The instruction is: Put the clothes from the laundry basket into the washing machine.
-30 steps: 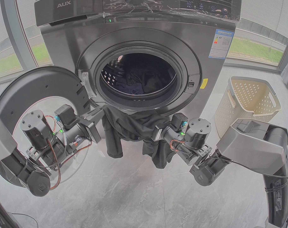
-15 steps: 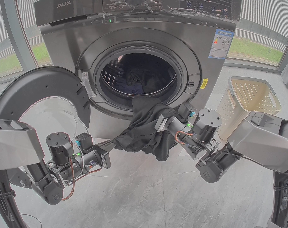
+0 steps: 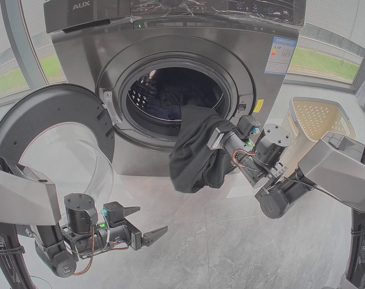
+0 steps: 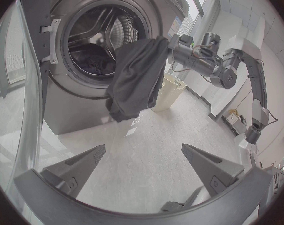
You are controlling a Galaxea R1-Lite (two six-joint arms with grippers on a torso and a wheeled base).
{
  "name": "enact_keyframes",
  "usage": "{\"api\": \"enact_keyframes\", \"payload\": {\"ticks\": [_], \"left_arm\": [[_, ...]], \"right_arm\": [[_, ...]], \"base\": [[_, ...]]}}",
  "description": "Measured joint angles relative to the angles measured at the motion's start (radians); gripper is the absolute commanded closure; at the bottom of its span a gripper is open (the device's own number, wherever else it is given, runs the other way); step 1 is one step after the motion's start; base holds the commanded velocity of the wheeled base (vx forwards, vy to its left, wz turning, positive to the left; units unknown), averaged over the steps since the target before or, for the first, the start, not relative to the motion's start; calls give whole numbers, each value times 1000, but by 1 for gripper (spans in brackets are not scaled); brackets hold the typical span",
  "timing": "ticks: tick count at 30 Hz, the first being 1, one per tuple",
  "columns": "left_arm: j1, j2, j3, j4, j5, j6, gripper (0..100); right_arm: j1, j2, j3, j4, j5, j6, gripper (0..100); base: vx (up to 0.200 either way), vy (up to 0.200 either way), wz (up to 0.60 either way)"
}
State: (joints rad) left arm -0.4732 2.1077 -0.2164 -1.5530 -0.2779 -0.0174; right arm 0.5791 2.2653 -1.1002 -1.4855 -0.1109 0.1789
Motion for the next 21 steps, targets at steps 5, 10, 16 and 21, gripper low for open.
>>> {"api": "enact_keyframes", "payload": {"ticks": [5,10,16,21], "left_arm": [[-12,8,17,0,-1,6,0],[-16,0,-71,0,3,-5,0],[-37,4,-213,0,10,-27,0],[-54,37,-309,0,16,-36,0]], "right_arm": [[7,-3,1,0,0,0,100],[37,-2,10,1,0,-7,100],[102,9,6,5,0,-16,100],[150,25,-10,14,0,-19,100]], "base": [[0,0,0],[0,0,0],[0,0,0],[0,0,0]]}}
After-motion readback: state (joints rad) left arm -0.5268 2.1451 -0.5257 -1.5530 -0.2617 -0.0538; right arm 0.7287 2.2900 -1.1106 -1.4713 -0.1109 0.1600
